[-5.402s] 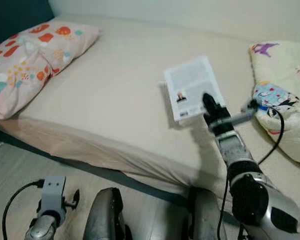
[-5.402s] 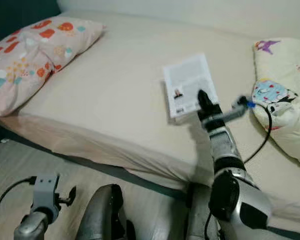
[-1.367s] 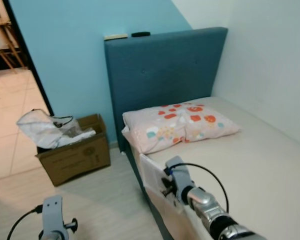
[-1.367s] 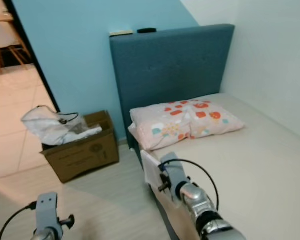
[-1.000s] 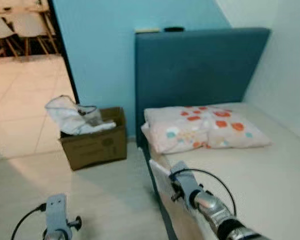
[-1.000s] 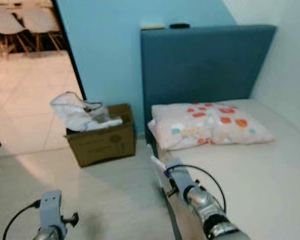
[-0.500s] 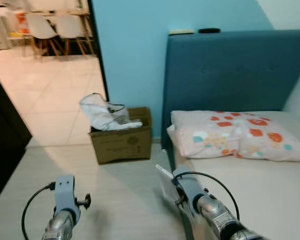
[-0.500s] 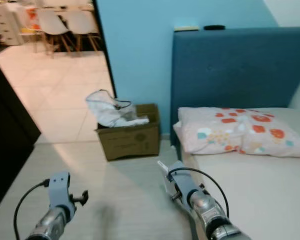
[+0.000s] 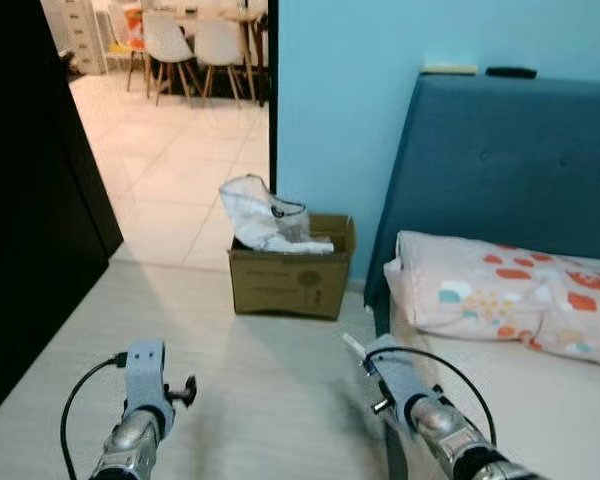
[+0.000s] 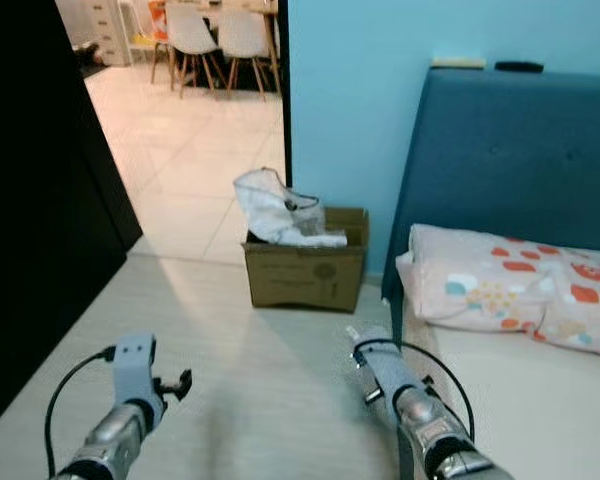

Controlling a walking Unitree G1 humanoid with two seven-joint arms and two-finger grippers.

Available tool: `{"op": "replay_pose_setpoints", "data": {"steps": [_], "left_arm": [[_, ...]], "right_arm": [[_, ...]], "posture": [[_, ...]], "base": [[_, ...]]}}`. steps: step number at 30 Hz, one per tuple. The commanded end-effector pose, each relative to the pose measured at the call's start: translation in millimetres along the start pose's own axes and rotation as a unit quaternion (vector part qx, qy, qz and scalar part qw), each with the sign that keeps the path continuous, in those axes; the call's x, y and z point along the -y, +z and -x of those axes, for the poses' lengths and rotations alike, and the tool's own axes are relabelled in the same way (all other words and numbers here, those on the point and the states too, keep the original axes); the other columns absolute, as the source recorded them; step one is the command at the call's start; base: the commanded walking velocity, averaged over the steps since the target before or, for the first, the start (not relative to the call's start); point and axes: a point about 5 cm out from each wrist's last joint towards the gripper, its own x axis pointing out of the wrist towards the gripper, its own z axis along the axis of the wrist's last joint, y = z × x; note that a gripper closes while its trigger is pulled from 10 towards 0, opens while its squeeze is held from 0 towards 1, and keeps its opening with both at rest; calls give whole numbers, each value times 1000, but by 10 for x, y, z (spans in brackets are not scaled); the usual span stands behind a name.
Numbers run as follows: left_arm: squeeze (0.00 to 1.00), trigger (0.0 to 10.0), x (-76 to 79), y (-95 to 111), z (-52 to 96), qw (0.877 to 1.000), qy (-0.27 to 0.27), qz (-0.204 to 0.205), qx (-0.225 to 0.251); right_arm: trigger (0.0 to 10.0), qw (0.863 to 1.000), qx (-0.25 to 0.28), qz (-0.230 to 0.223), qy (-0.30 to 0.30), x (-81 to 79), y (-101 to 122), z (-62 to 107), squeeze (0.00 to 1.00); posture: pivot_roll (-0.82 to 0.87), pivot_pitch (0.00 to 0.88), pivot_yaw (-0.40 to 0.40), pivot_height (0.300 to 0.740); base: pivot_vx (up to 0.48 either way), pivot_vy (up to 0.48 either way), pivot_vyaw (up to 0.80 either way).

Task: Clean up the room

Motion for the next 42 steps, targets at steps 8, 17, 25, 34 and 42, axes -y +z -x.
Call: {"op": "replay_pose_setpoints", "data": {"steps": [8,17,25,34,42], "left_arm": [[0,10000,18,30,-13,1000,-8,-13,2],[0,10000,32,23,-10,1000,-14,-12,3],[0,10000,56,6,-7,1000,-21,-10,1],[0,10000,139,-6,-7,999,-32,-9,2],[0,10000,166,26,-18,999,-38,-11,9]], "right_arm": [[10000,1000,20,-8,1,-20,91,-17,0],[10000,1000,26,-7,9,-83,125,-28,0],[10000,1000,28,-6,11,-93,134,-29,0],[10000,999,23,-17,18,-156,99,-27,0],[10000,999,30,-20,9,-108,135,-30,0]], "posture": [[-15,0,-34,693],[-12,0,-34,693],[-18,0,-30,693],[-13,0,-35,693],[-19,0,-36,693]], "base": [[158,0,0],[282,0,0],[314,0,0],[322,0,0],[318,0,0]]}}
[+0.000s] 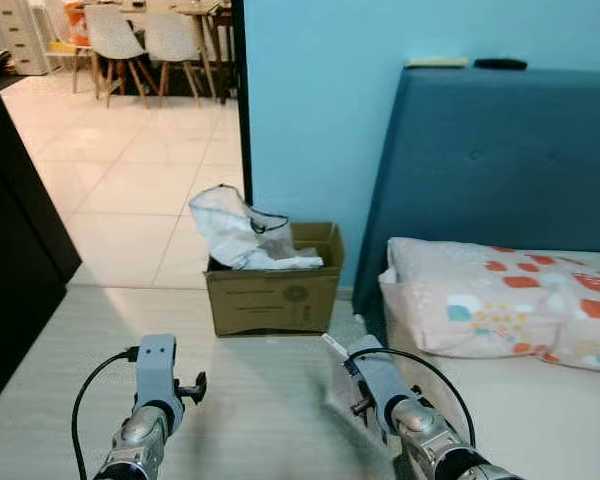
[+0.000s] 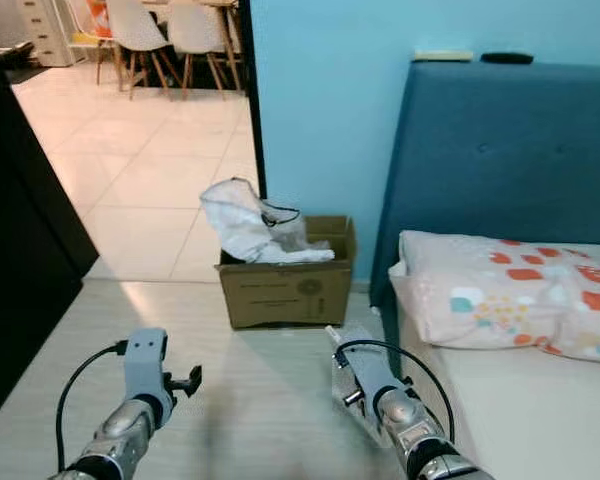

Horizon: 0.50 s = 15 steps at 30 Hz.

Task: Clean up the room

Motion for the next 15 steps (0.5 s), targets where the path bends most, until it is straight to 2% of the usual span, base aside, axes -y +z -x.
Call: {"op": "replay_pose_setpoints", "data": {"steps": [1,11,15], "left_arm": [[0,10000,26,25,-11,1000,-7,-6,4],[0,10000,57,47,-20,1000,-16,-16,8],[0,10000,67,50,-22,1000,-19,-18,8]], "right_arm": [[10000,1000,17,-9,-21,109,78,-2,0],[10000,997,35,-39,-63,298,174,6,0],[10000,995,40,-63,-69,338,217,1,0]], "posture": [[-19,0,-36,693],[-18,0,-37,693],[-16,0,-37,693]], "base": [[322,0,0],[326,0,0],[334,0,-767]]}}
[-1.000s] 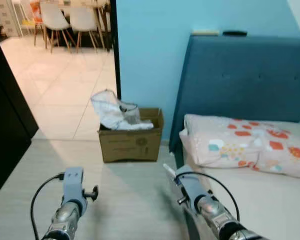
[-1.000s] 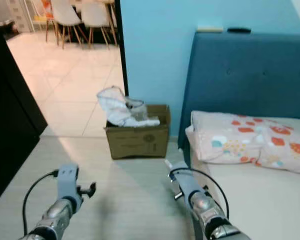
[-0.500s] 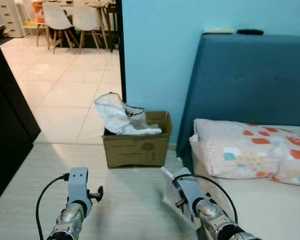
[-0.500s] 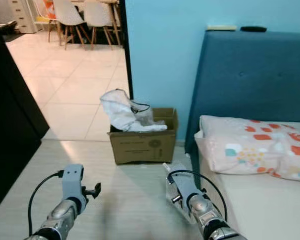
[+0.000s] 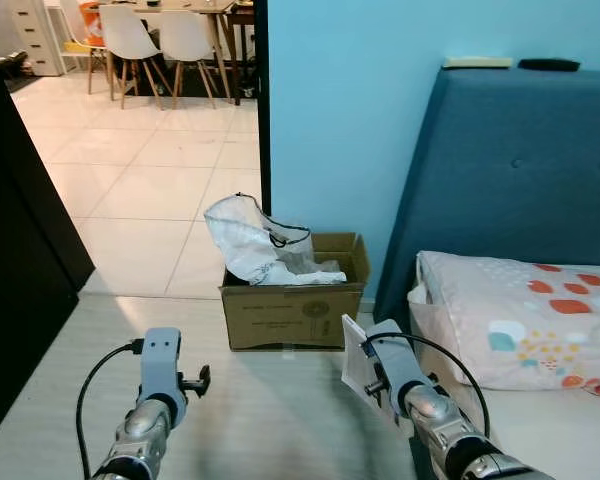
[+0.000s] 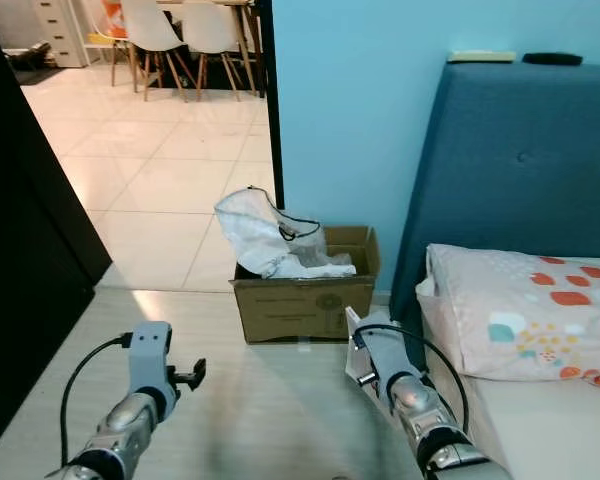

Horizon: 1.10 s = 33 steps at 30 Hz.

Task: Clean up the room

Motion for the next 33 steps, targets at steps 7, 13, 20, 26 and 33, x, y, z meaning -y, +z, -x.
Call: {"op": "replay_pose_setpoints", "data": {"steps": [7,13,20,26,33], "left_arm": [[0,10000,29,-16,2,1000,-9,-8,-3],[0,10000,33,-23,0,1000,-8,-9,-9],[0,10000,35,-23,-1,1000,-7,-4,-8],[0,10000,37,-20,-3,1000,-5,-4,-8],[0,10000,42,-14,-7,1000,-7,-7,-9]], "right_arm": [[10000,999,17,-43,-27,104,95,-12,0],[10000,997,39,-65,-22,102,151,-15,0],[10000,996,36,-76,-14,101,159,-21,0],[10000,997,33,-71,-12,110,168,-24,0],[10000,997,33,-71,-12,114,176,-26,0]], "posture": [[-13,0,-34,693],[-14,0,-33,693],[-12,0,-37,708],[-13,0,-38,723],[-13,0,-38,738]], "base": [[334,0,-773],[223,0,-517],[0,0,0],[0,0,0],[0,0,0]]}}
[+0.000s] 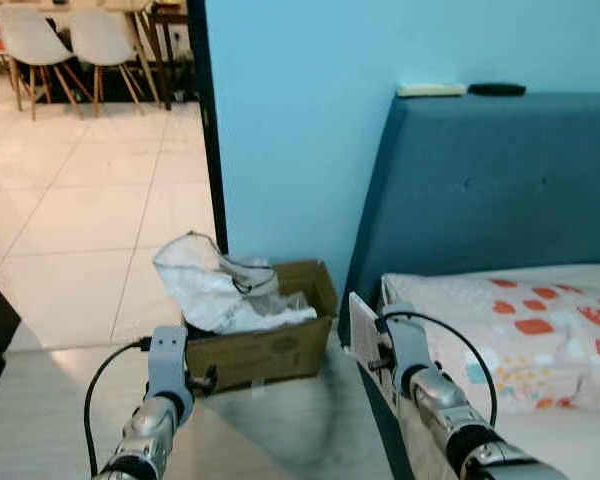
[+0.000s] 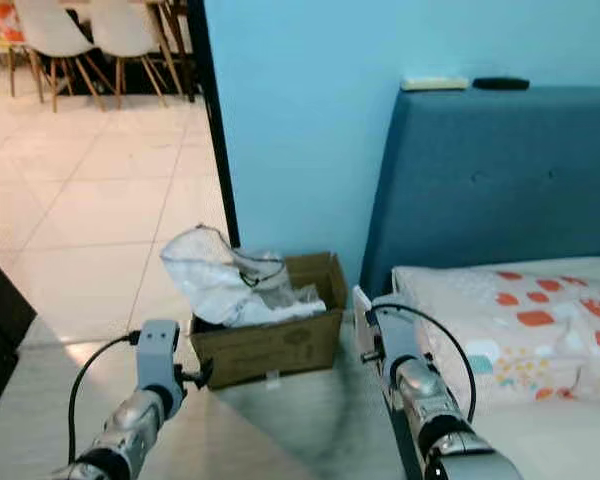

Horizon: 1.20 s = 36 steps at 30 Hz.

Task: Clean up the room

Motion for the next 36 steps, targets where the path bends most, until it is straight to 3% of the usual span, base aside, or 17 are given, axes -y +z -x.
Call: {"op": "replay_pose_setpoints", "data": {"steps": [1,6,17,20,21,23,24,27,33,34,35,36], "left_arm": [[0,10000,-29,-61,20,1000,3,-5,-16],[0,10000,-18,-63,18,1000,-1,-9,-18],[0,10000,1,-71,15,1000,-6,-18,-24],[0,10000,-1,-73,16,1000,-5,-17,-24],[0,10000,-2,-73,17,1000,-5,-16,-23],[0,10000,-4,-75,18,1000,-5,-16,-24],[0,10000,-4,-75,18,1000,-5,-16,-24],[0,10000,-9,-80,21,1000,-4,-12,-24],[0,10000,-10,-84,23,1000,-3,-4,-23],[0,10000,-12,-85,24,1000,-3,-2,-23],[0,10000,-12,-85,24,1000,-3,-2,-23],[0,10000,-18,-87,26,1000,-2,-1,-23]], "right_arm": [[10000,1000,6,-5,-7,29,21,0,0],[10000,1000,2,-10,-22,49,15,-1,0],[10000,1000,16,8,-17,45,59,-5,0],[10000,999,0,39,-20,75,31,0,0],[10000,997,-18,69,-20,92,-5,5,0],[10000,989,-63,131,-11,138,-102,24,0],[10000,989,-63,131,-11,138,-102,24,0],[10000,973,-125,193,10,234,-224,67,0],[10000,956,-180,221,64,267,-344,120,0],[10000,943,-212,239,93,285,-424,161,0],[10000,943,-212,239,93,285,-424,161,0],[10000,931,-240,251,113,326,-486,203,0]], "posture": [[-13,0,-39,740],[-15,0,-39,740],[-12,0,-40,740],[-11,0,-38,740],[-11,0,-38,740],[-13,0,-37,740],[-13,0,-37,740],[-17,0,-35,740],[-18,0,-36,740],[-17,0,-38,740],[-17,0,-38,740],[-17,0,-38,740]], "base": [[0,0,0],[0,0,0],[0,-463,0],[0,-465,0],[0,-465,0],[0,-461,0],[0,-461,0],[0,-300,0],[0,0,0],[0,0,0],[0,0,0],[0,0,0]]}}
